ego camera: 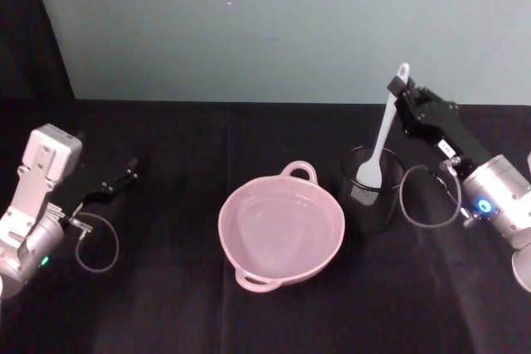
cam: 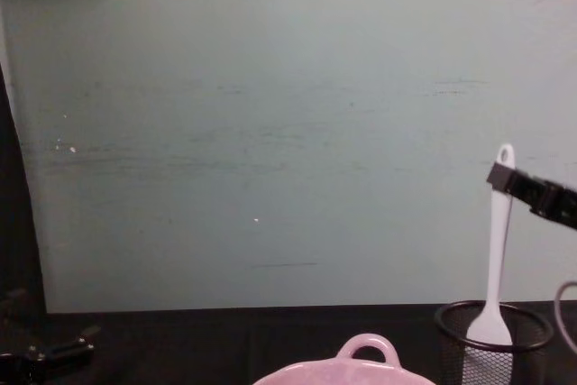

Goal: Use the one hand to pick up the spoon and stir the clear water in the bowl.

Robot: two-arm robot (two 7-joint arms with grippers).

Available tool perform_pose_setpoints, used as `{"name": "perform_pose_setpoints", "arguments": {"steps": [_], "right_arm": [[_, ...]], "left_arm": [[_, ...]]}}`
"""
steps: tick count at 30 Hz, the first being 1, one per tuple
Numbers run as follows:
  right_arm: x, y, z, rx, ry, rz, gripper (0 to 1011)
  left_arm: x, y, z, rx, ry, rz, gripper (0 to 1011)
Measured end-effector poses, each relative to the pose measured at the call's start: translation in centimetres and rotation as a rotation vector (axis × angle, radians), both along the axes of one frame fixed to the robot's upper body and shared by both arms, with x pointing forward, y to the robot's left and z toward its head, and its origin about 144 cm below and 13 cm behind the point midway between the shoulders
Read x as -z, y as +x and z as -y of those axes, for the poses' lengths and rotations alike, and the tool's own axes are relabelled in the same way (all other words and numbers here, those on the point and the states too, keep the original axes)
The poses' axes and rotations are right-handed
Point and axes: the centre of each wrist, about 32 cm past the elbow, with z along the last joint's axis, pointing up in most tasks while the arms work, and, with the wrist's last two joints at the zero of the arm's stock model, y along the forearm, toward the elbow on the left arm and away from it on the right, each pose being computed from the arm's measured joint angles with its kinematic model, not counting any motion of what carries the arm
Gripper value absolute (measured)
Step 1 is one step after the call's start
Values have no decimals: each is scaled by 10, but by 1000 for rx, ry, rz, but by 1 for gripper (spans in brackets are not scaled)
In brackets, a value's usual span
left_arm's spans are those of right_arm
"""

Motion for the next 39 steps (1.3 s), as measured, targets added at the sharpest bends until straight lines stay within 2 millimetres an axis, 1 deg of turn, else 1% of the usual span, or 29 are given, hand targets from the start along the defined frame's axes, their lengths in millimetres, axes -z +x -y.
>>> {"name": "perform_pose_setpoints", "arguments": {"steps": [6, 17, 20, 21, 23, 24, 25, 27, 29, 31, 32, 33, 34, 35, 36, 37, 39], "right_arm": [[11, -1, 0, -6, 30, -61, 124], [24, -2, 2, 5, 95, -156, 124], [26, -3, 2, 13, 102, -169, 152], [27, -4, 3, 23, 103, -179, 203], [27, -5, 4, 40, 99, -194, 261], [27, -5, 4, 46, 98, -198, 277], [27, -5, 5, 52, 97, -201, 316], [27, -6, 6, 63, 97, -205, 347], [27, -8, 7, 76, 97, -210, 432], [27, -9, 9, 90, 95, -219, 488], [27, -10, 10, 95, 94, -222, 548], [26, -11, 11, 102, 92, -227, 548], [26, -11, 12, 105, 92, -229, 599], [26, -12, 13, 111, 89, -235, 616], [26, -12, 13, 111, 89, -235, 678], [26, -13, 13, 113, 87, -238, 691], [24, -14, 15, 120, 78, -254, 756]], "left_arm": [[0, 0, 0, 0, 0, 0, 1005], [0, 0, 0, 0, 0, 0, 1005], [0, 0, 0, 0, 0, 0, 1005], [0, 0, 0, 0, 0, 0, 1005], [0, 0, 0, 0, 0, 0, 1005], [0, 0, 0, 0, 0, 0, 1005], [0, 0, 0, 0, 0, 0, 1005], [0, 0, 0, 0, 0, 0, 1005], [0, 0, 0, 0, 0, 0, 1005], [0, 0, 0, 0, 0, 0, 1005], [0, 0, 0, 0, 0, 0, 1005], [0, 0, 0, 0, 0, 0, 1005], [0, 0, 0, 0, 0, 0, 1005], [0, 0, 0, 0, 0, 0, 1005], [0, 0, 0, 0, 0, 0, 1005], [0, 0, 0, 0, 0, 0, 1005], [0, 0, 0, 0, 0, 0, 1005]]}}
